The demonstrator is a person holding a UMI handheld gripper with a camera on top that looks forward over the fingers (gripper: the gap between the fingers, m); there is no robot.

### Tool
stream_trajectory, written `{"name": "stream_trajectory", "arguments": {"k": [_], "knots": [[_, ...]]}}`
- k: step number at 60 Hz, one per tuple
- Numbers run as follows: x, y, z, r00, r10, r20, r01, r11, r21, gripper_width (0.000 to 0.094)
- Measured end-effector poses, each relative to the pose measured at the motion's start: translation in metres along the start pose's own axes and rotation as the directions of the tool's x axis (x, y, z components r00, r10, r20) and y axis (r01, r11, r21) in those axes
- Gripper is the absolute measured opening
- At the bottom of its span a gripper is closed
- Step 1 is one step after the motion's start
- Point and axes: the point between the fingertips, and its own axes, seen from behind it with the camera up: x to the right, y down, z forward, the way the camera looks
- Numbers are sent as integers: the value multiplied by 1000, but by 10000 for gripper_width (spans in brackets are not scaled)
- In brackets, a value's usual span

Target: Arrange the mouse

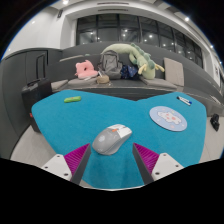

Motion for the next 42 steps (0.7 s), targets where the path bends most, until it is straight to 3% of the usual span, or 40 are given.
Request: {"name": "stream_trajectory", "arguments": {"k": [32, 37, 39, 42], "knots": [[-22, -26, 97, 998, 46, 31, -43, 994, -101, 835], [-13, -25, 101, 999, 48, 11, -47, 994, -97, 713], [-6, -24, 103, 999, 42, -11, -43, 994, -96, 529], [-6, -23, 102, 999, 49, -9, -50, 994, -98, 483]]}}
